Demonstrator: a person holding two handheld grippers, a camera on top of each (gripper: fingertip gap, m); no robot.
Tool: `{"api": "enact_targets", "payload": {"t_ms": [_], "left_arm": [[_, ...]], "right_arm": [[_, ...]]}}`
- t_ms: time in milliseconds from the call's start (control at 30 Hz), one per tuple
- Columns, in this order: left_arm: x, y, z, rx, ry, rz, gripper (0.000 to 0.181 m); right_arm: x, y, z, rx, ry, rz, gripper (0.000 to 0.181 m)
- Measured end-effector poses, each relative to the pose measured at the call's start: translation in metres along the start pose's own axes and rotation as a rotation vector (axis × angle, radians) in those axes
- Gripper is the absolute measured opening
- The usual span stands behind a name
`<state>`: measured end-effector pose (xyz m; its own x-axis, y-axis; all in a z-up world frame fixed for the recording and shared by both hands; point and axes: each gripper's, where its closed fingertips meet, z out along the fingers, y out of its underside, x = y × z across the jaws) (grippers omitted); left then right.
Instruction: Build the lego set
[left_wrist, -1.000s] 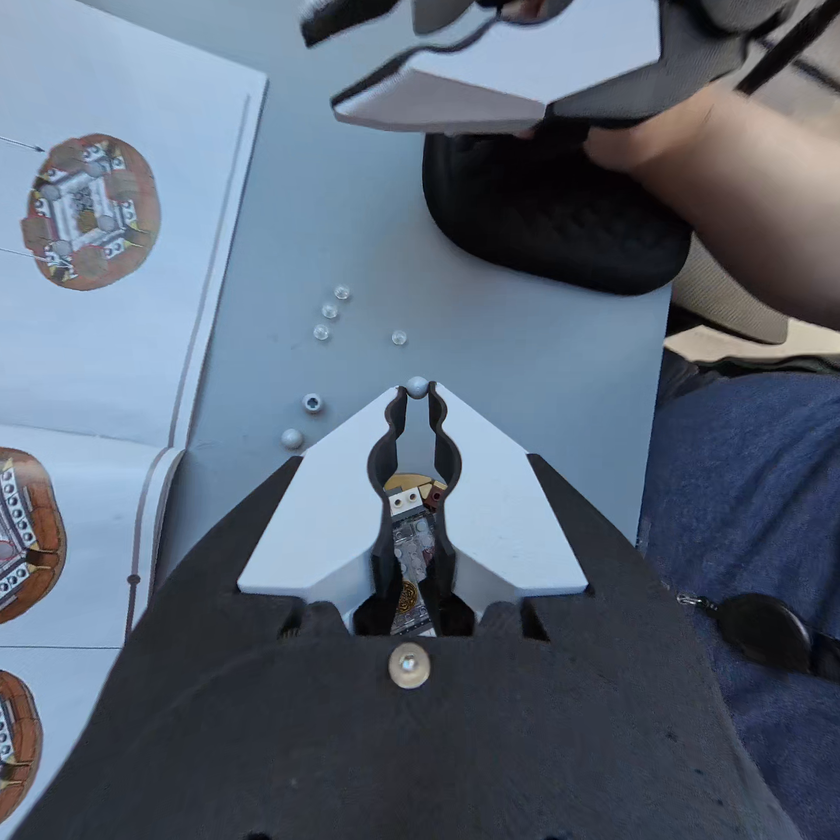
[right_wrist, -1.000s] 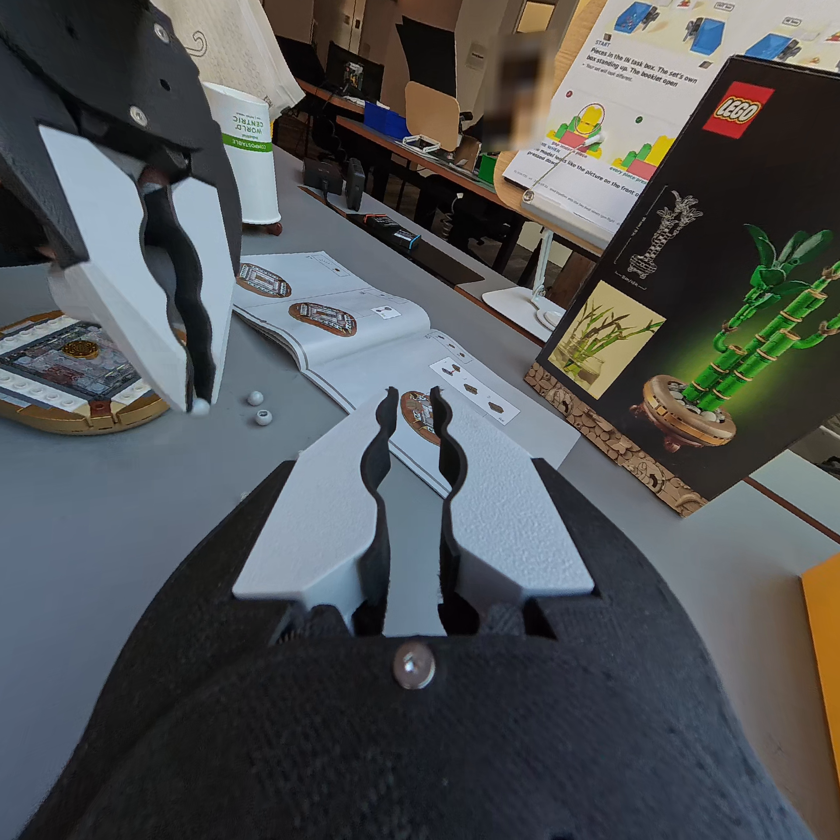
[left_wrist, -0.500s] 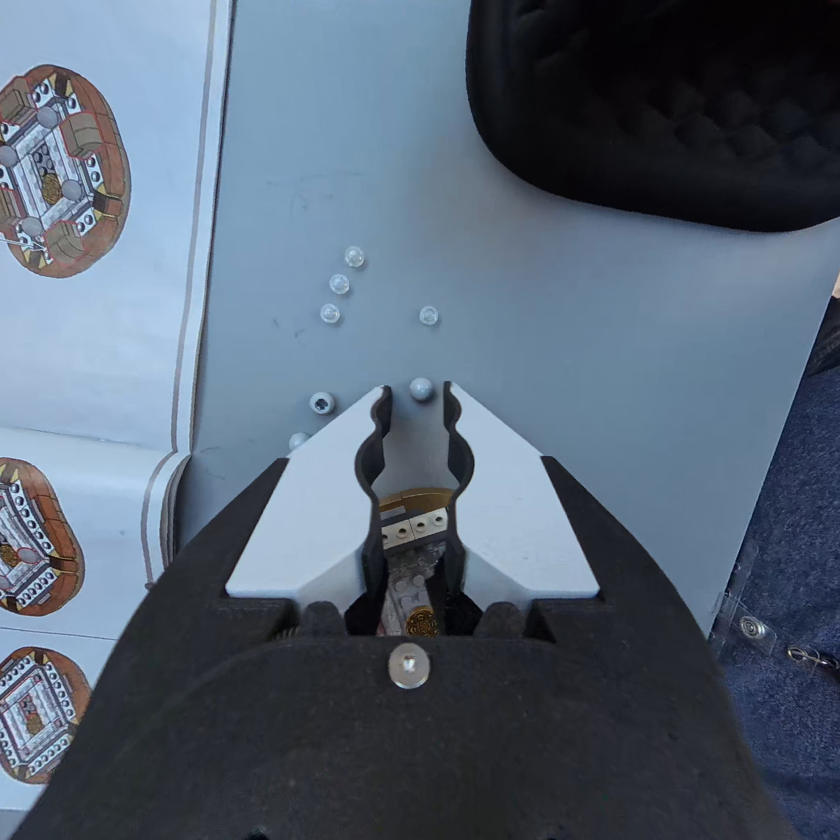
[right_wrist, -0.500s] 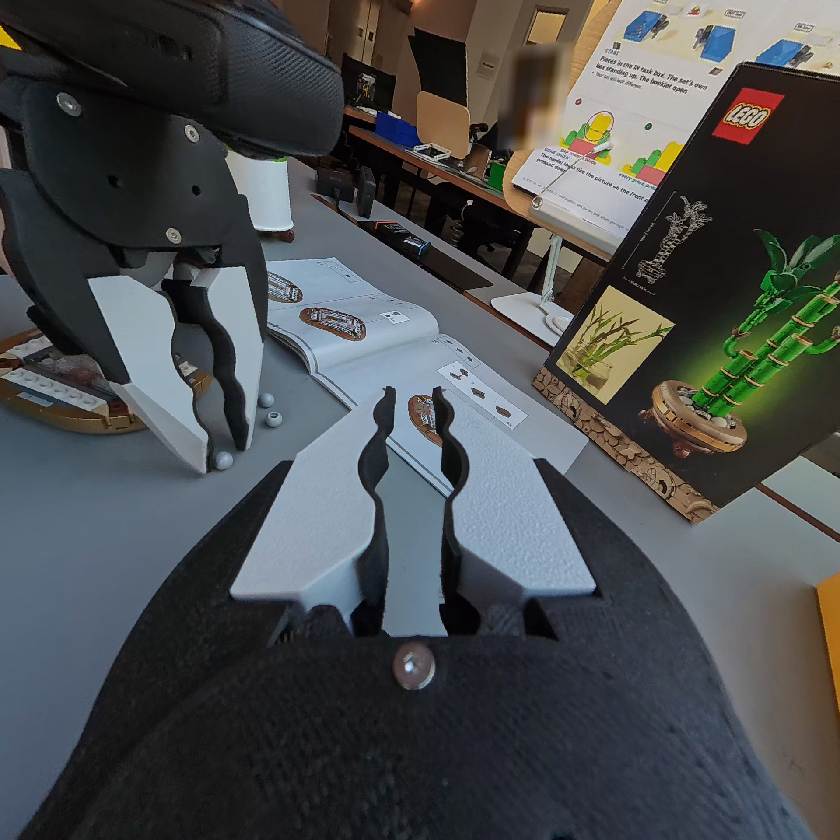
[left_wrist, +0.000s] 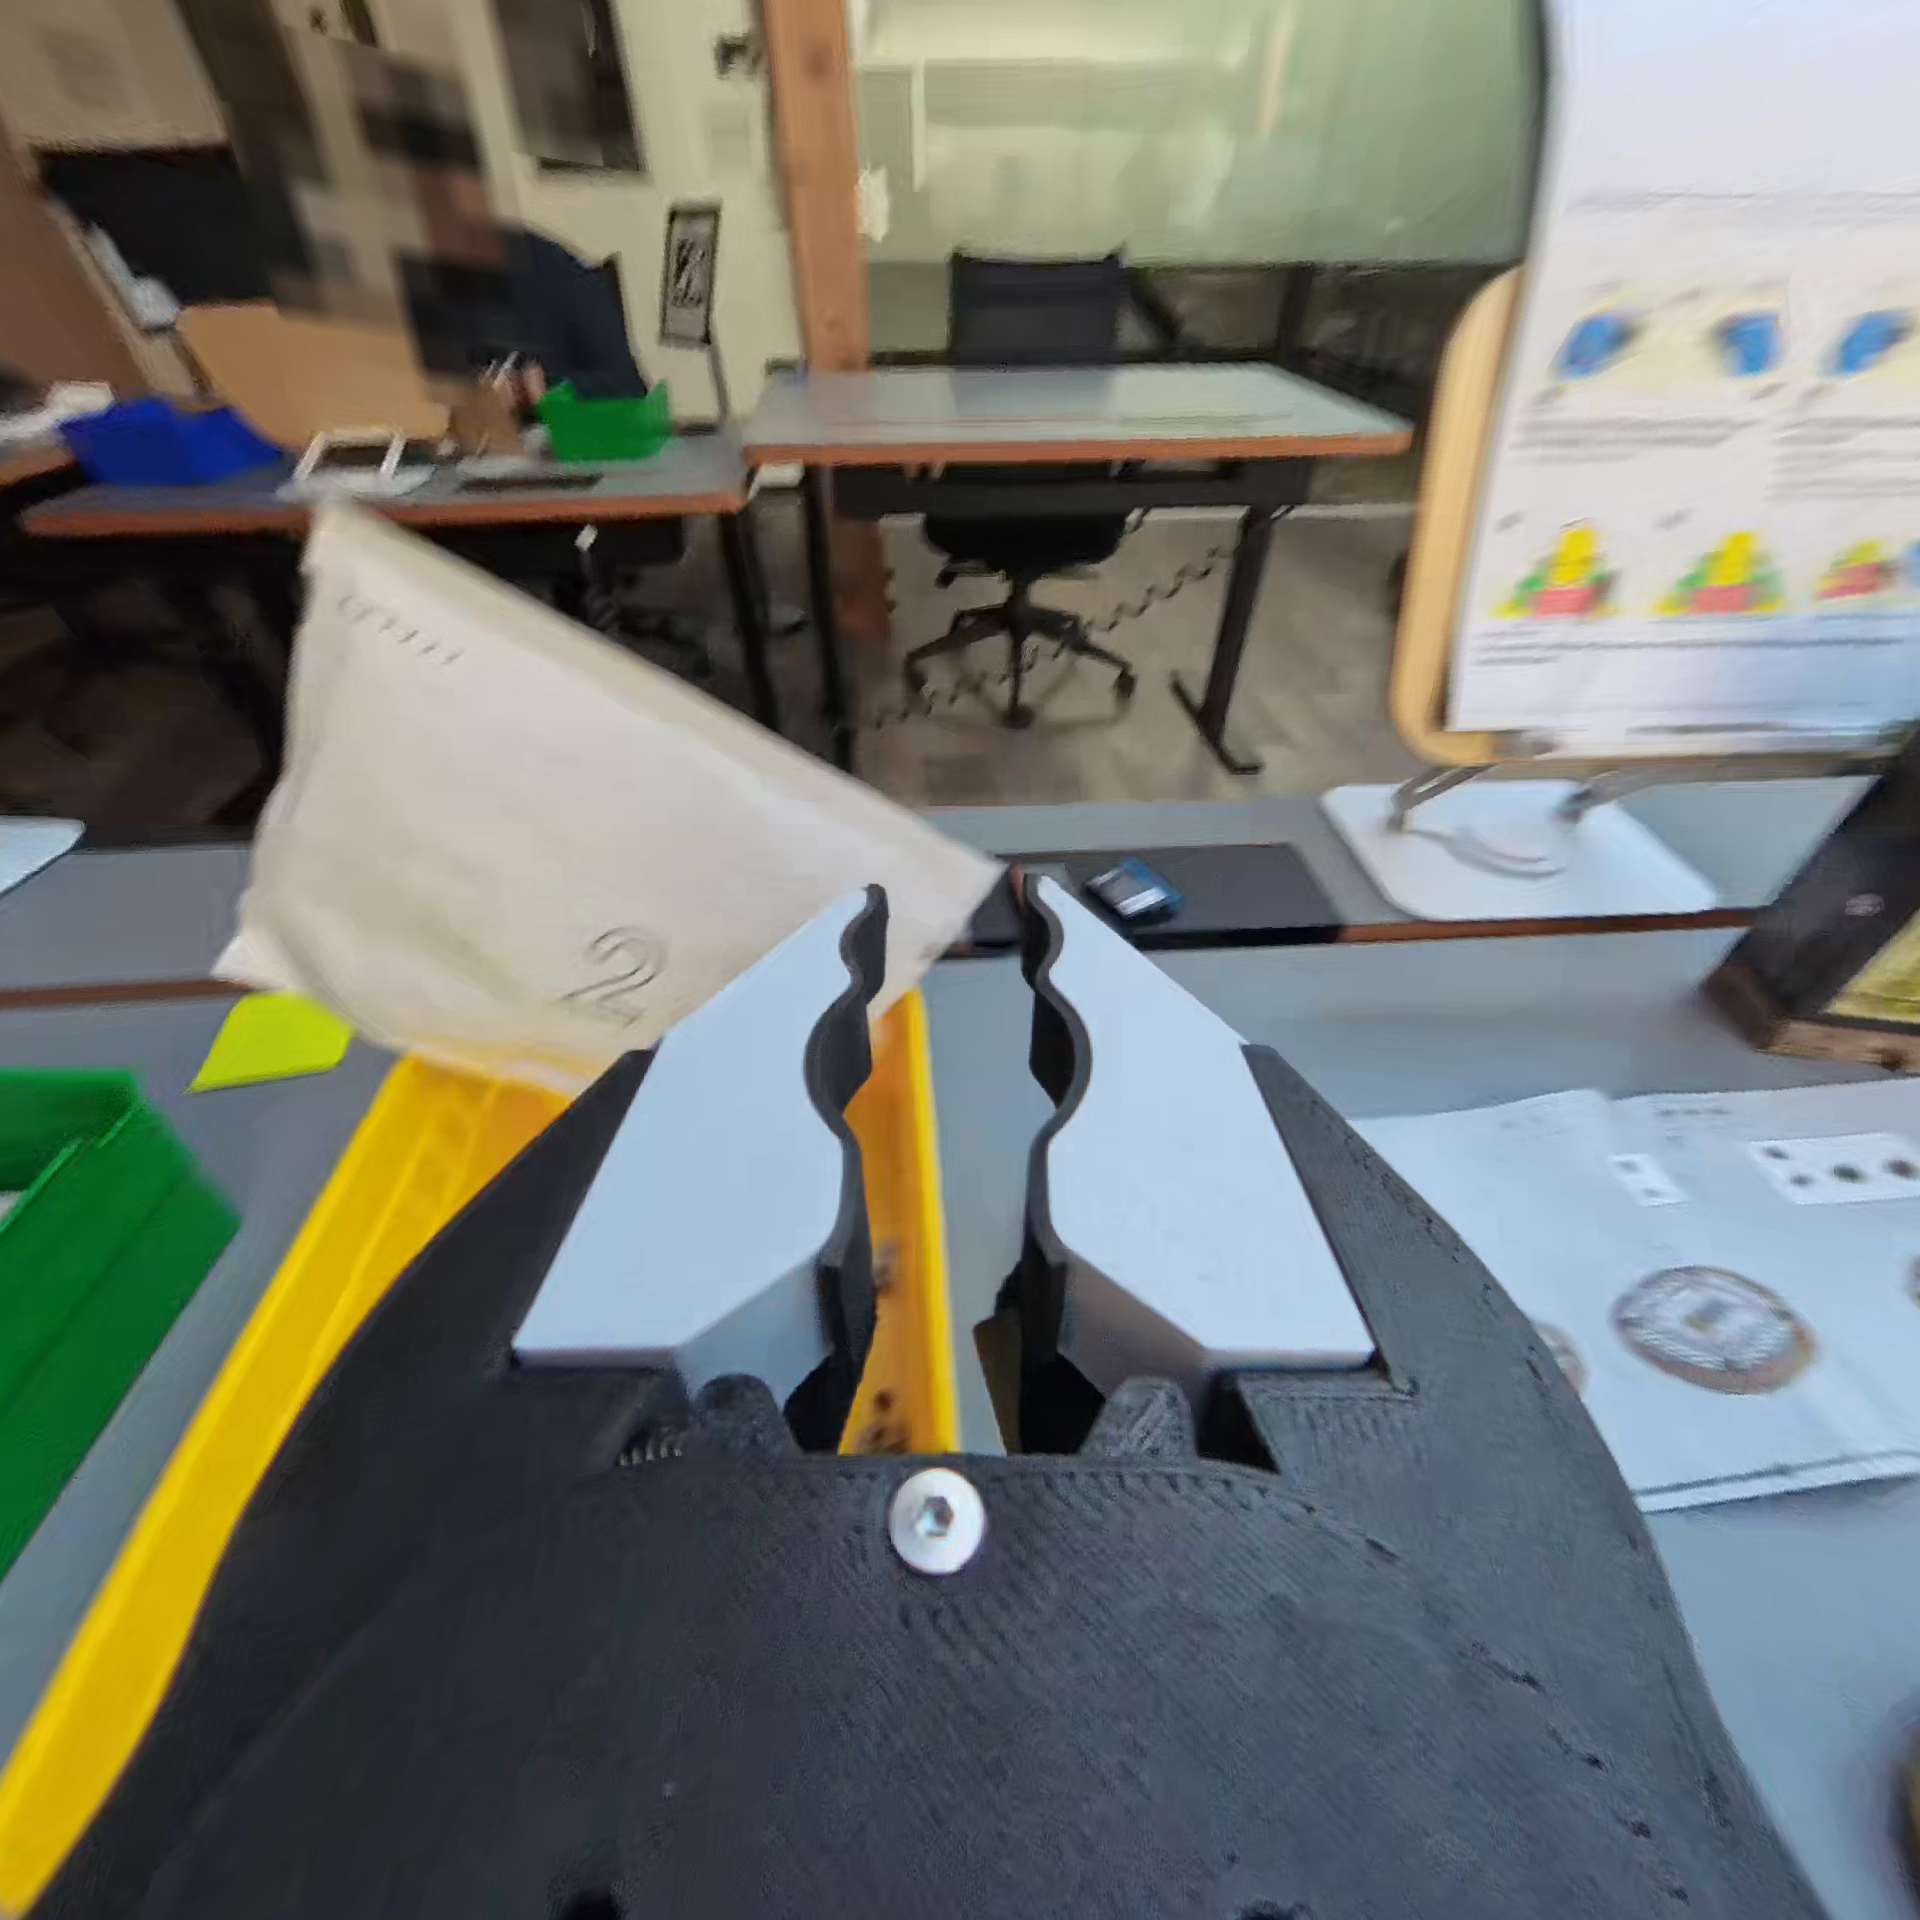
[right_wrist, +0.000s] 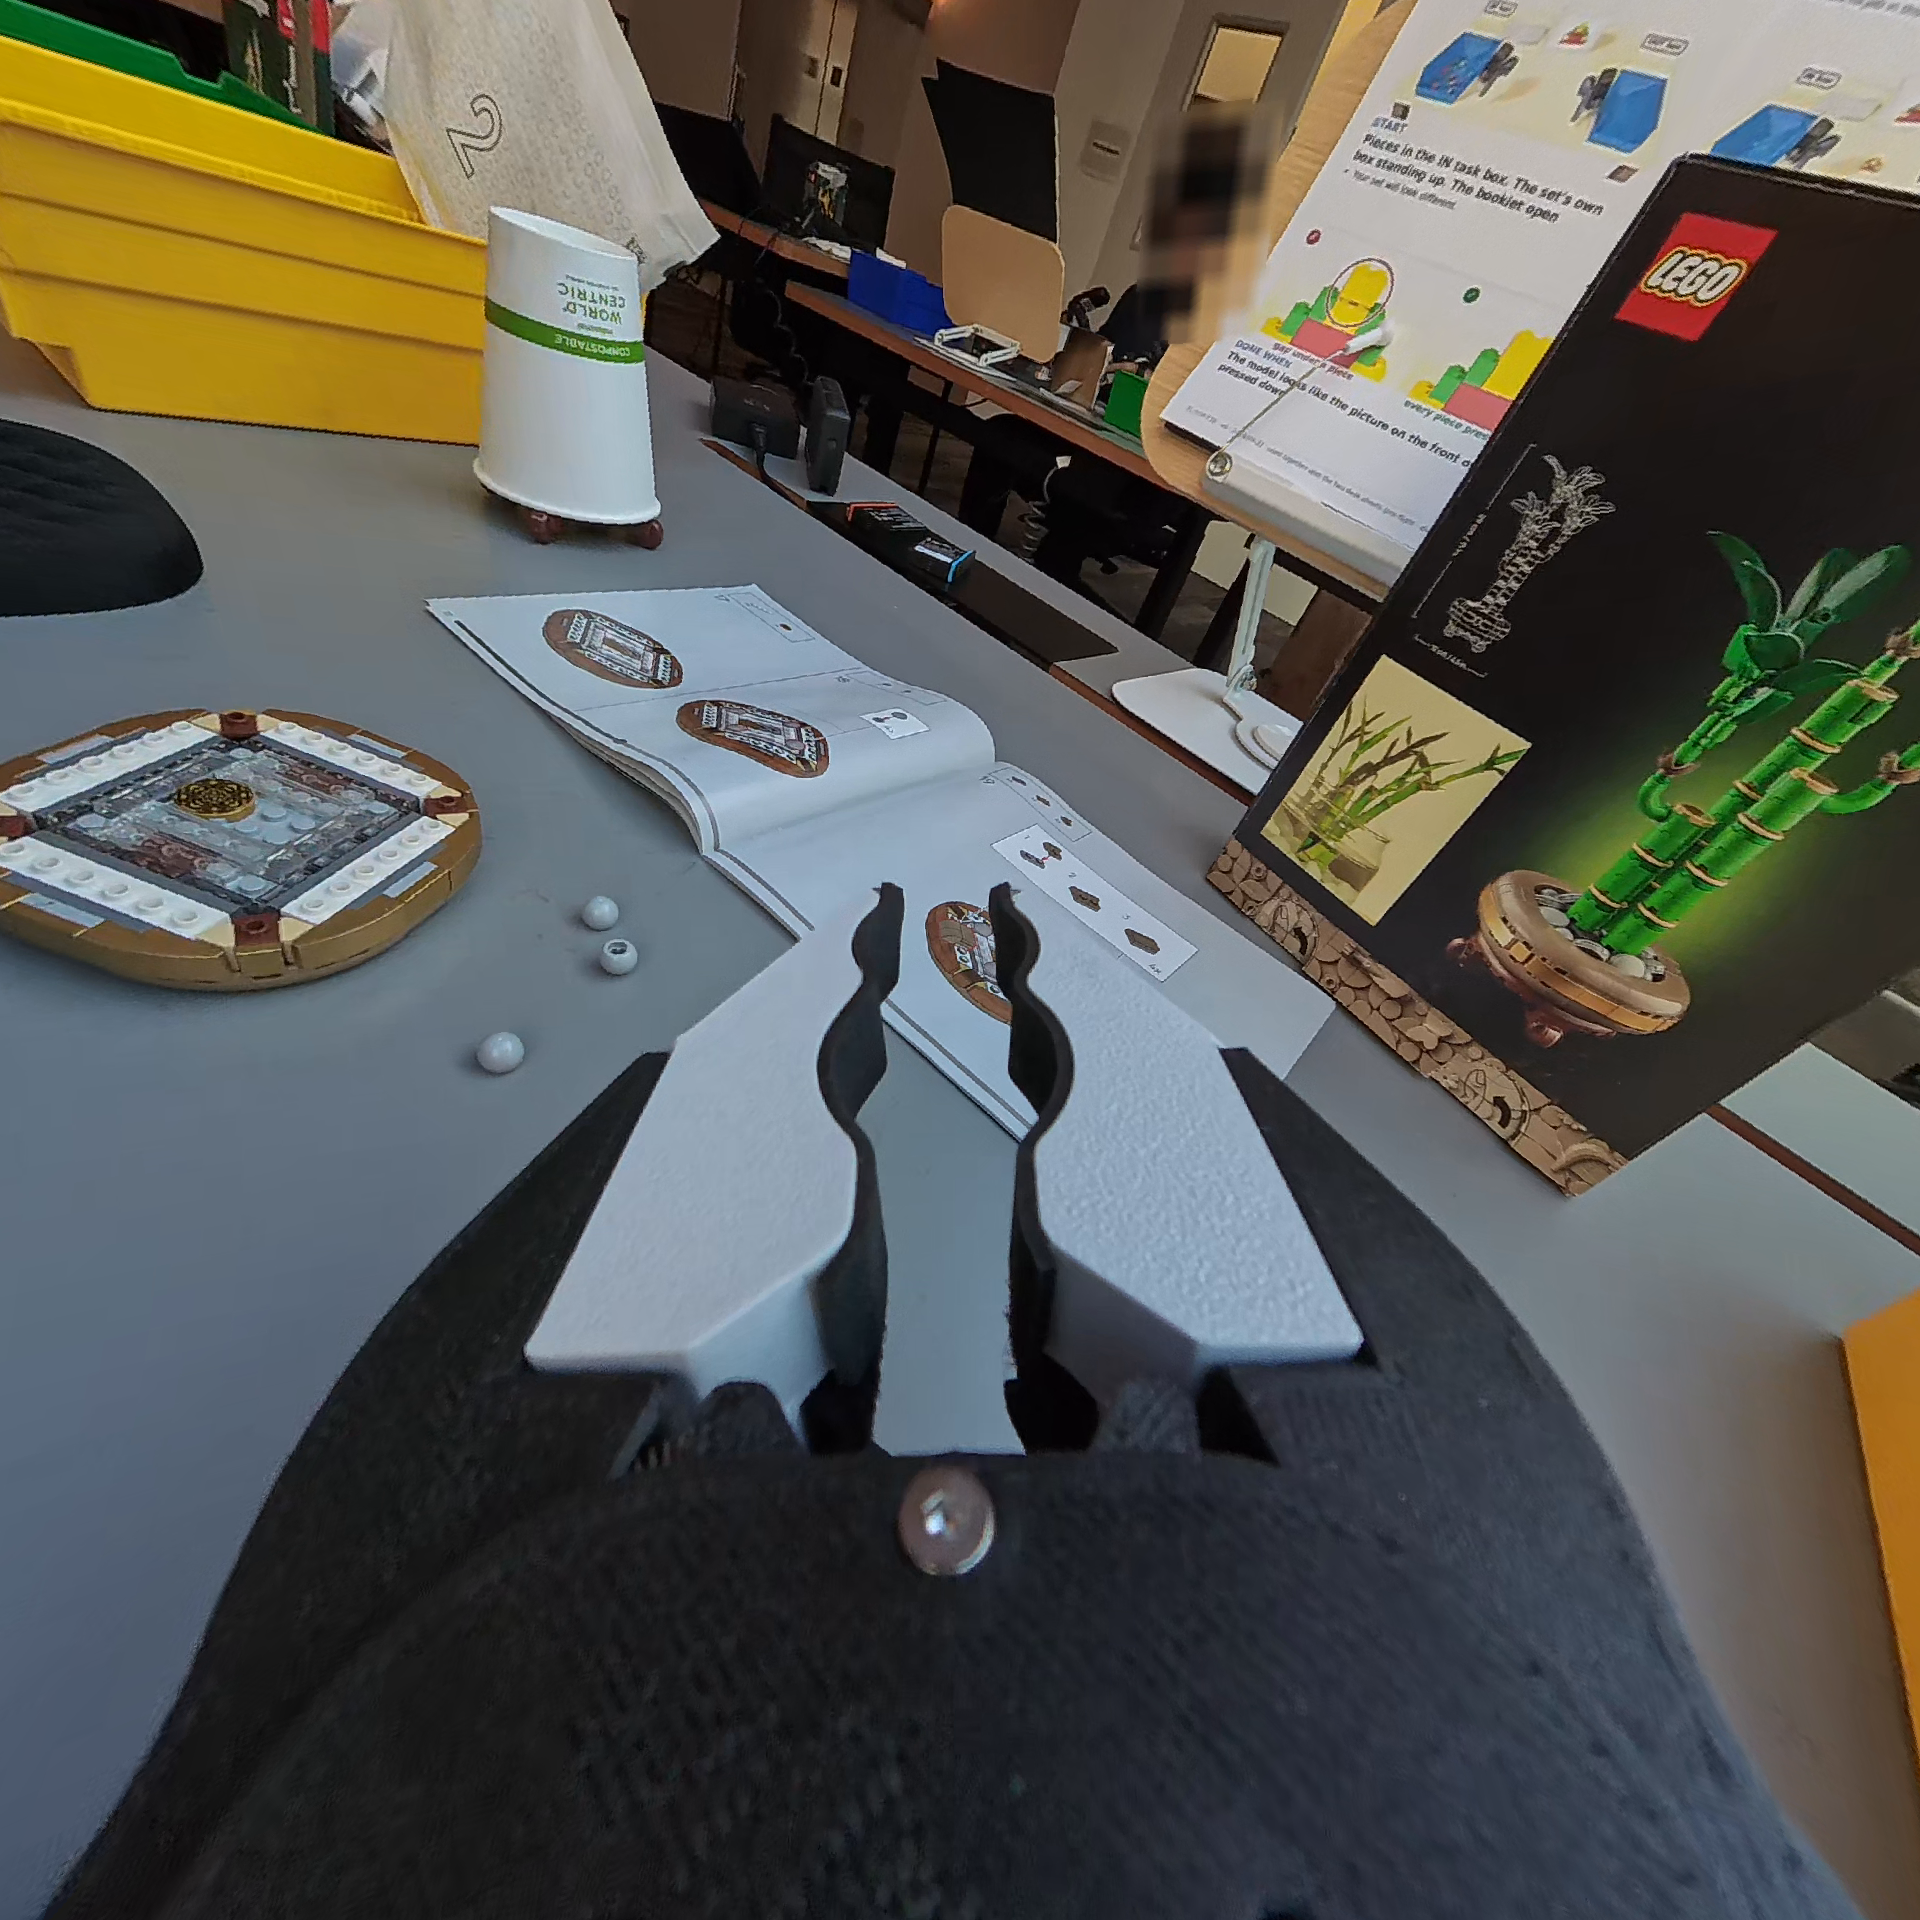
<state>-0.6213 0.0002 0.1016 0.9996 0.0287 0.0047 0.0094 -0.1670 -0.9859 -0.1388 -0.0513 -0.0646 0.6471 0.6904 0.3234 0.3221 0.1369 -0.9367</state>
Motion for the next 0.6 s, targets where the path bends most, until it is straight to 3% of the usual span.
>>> {"api": "enact_targets", "payload": {"t_ms": [67, 100, 200, 300, 467, 600], "left_arm": [[-0.062, 0.043, 0.017, -0.230, -0.065, -0.043, 0.024], [-0.078, 0.066, 0.026, -0.346, -0.028, -0.059, 0.024], [-0.084, 0.122, 0.054, -0.554, 0.204, -0.070, 0.025], [-0.087, 0.174, 0.070, -0.712, 0.322, 0.017, 0.028], [-0.092, 0.212, 0.087, -0.765, 0.386, 0.307, 0.022], [-0.085, 0.221, 0.095, -0.814, 0.452, 0.292, 0.026]], "right_arm": [[0.001, 0.001, 0.002, -0.006, 0.003, -0.003, 0.016], [0.001, 0.001, 0.002, -0.006, 0.008, -0.005, 0.016], [0.005, 0.000, 0.002, -0.003, 0.029, -0.003, 0.016], [0.008, 0.001, 0.002, -0.002, 0.049, 0.010, 0.016], [0.012, 0.004, 0.003, -0.017, 0.065, 0.036, 0.015], [0.013, 0.008, 0.005, -0.045, 0.072, 0.032, 0.015]]}}
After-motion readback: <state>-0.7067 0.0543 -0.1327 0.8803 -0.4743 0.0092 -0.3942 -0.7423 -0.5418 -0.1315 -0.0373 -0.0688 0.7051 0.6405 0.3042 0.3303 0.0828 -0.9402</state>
